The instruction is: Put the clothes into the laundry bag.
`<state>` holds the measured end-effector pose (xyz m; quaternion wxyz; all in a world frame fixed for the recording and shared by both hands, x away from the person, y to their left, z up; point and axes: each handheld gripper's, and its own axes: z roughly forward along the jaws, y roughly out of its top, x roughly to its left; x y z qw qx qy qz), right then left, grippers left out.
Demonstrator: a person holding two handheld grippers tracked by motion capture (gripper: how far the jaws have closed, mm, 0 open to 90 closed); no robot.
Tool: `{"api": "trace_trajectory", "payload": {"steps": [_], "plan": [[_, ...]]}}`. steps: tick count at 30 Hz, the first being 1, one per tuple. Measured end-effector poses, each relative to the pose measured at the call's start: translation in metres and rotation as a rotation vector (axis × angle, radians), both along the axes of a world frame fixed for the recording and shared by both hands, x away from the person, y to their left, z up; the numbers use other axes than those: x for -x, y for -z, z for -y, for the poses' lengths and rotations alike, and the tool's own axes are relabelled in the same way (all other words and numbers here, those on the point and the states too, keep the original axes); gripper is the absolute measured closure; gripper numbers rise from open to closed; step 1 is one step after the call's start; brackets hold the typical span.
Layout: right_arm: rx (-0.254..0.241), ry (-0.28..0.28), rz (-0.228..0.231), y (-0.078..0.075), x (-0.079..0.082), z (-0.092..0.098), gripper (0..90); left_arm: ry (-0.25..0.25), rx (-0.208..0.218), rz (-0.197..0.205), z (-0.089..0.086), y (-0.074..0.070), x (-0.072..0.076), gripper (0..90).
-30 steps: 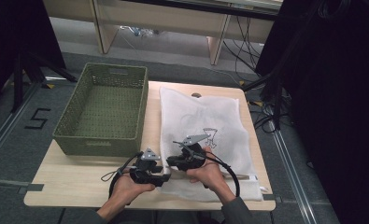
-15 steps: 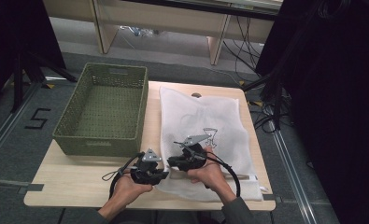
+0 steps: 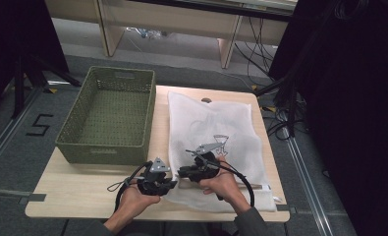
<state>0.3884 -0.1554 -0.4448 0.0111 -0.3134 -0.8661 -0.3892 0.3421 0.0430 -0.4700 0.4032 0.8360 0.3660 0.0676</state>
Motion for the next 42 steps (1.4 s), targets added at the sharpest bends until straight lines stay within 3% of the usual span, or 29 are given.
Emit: {"api": "trace_trajectory", "payload": {"steps": [2,4,8,13,17,25,28,29,30,31,34,38,40,42], "plan": [[0.005,-0.015,0.009,0.0021,-0.0013,0.0005,79.7,0.001,0.001,-0.002,0.0,0.0,0.0,82.5],[0.008,0.0,-0.014,0.0025,0.0,0.0009,79.7,0.002,0.003,-0.001,-0.0004,0.0002,0.0,82.5],[0.007,-0.025,0.001,0.0041,-0.0019,0.0025,80.5,0.005,0.0,0.001,0.0,0.0009,0.0005,82.4],[0.011,-0.004,-0.04,0.0065,-0.0009,0.0021,78.9,0.012,-0.007,0.005,0.0003,0.0004,0.001,82.2],[0.005,-0.017,-0.022,0.0075,-0.0032,0.002,78.7,0.018,-0.013,0.008,0.0008,0.0007,0.0011,82.0],[0.002,-0.025,-0.029,0.0087,-0.0023,0.0,84.1,0.021,-0.01,0.005,0.0009,0.0015,0.0012,80.2],[0.001,-0.004,-0.05,0.0082,-0.0005,0.0008,84.4,0.018,0.022,-0.026,-0.0002,0.0016,-0.0003,72.2],[0.0,-0.017,-0.037,0.0089,-0.0015,0.0014,84.4,0.01,0.025,-0.029,-0.0008,0.0014,-0.001,68.8],[0.001,-0.024,-0.026,0.0095,-0.0021,0.0017,84.4,0.009,0.032,-0.033,-0.0013,0.0006,-0.0023,68.7],[0.0,-0.004,-0.047,0.0089,-0.0005,0.0016,84.4,0.007,0.039,-0.035,-0.0016,0.0,-0.0031,68.2],[-0.003,-0.021,-0.025,0.0098,-0.002,0.0025,84.4,0.001,0.062,-0.056,-0.0028,-0.0022,-0.0057,66.8],[-0.003,-0.021,-0.02,0.0103,-0.0028,0.0032,84.3,0.0,0.072,-0.068,-0.0026,-0.0019,-0.0071,70.1],[0.003,-0.001,-0.044,0.0096,-0.0007,0.0028,84.4,-0.014,0.07,-0.062,-0.0014,-0.0004,-0.0065,75.9],[0.008,-0.001,-0.041,0.0101,-0.0013,0.0029,84.3,-0.016,0.059,-0.05,-0.0014,0.0009,-0.006,80.3]]}}
